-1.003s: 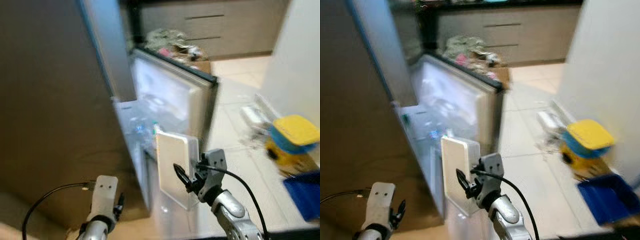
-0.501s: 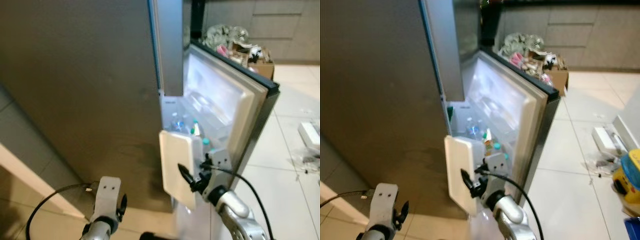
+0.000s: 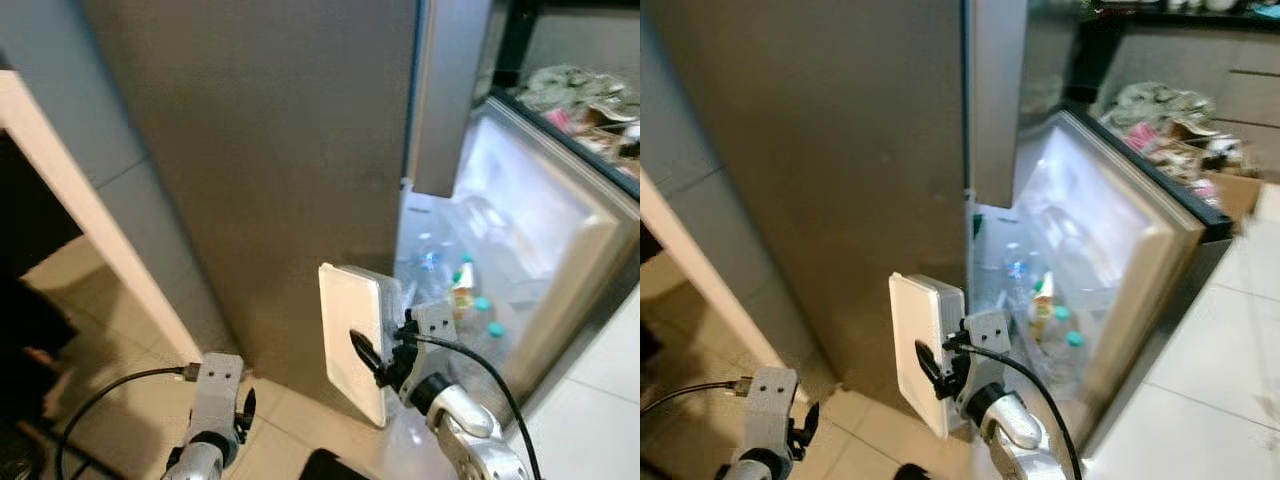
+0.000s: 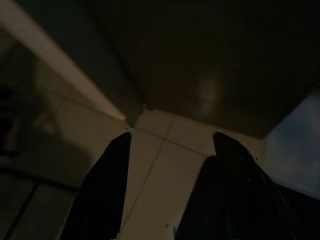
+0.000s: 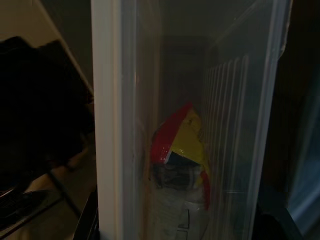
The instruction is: Restocking fridge
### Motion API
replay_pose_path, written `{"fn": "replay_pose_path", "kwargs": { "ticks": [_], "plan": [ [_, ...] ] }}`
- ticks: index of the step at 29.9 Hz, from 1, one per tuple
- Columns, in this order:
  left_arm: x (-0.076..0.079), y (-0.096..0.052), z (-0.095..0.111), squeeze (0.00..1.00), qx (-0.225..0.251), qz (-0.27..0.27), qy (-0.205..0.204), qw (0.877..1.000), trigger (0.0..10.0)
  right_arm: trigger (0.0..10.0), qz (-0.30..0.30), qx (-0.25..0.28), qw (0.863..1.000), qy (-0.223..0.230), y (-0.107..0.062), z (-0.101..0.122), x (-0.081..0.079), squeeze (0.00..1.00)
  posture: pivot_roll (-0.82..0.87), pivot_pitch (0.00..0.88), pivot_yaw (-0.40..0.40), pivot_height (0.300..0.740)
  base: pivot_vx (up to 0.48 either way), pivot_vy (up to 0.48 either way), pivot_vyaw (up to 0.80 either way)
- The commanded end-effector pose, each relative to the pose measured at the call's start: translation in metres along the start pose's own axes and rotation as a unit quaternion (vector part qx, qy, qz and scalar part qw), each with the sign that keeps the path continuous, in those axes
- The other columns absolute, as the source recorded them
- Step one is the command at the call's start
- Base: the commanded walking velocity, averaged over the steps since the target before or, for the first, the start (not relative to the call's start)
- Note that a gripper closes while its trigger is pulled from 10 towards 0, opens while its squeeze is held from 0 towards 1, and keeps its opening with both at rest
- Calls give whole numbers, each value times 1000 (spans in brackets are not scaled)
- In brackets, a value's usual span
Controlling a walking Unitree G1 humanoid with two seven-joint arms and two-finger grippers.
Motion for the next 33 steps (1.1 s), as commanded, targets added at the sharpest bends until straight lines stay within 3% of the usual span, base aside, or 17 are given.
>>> {"fn": "replay_pose_path", "kwargs": {
  "ticks": [1,28,33],
  "plan": [
    [-1,-1,-6,0,-13,2,-1,1000,10000,10000,0,8,1000,-2,-1,3,-1,0,-66,118,51,736,0,0,800],
    [2,3,-9,0,-27,8,-12,1000,10000,10000,-10,-2,1000,-4,-2,-2,2,0,-66,123,52,736,0,0,800],
    [2,5,-10,0,-32,10,-14,999,10000,10000,-22,-13,999,-27,-2,-4,5,0,-67,123,51,736,0,0,190]
  ]
}}
Point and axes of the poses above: a point about 5 cm out from each wrist's last joint towards the gripper, its own y axis pointing out of the wrist towards the gripper, its own z axis along the axis of the wrist's last joint, x = y × z, the point moved 1 cm from there along y, pointing out of the wrist towards the gripper, and after that the axes turned 7 degrees about -y, right-handed, at the moved point
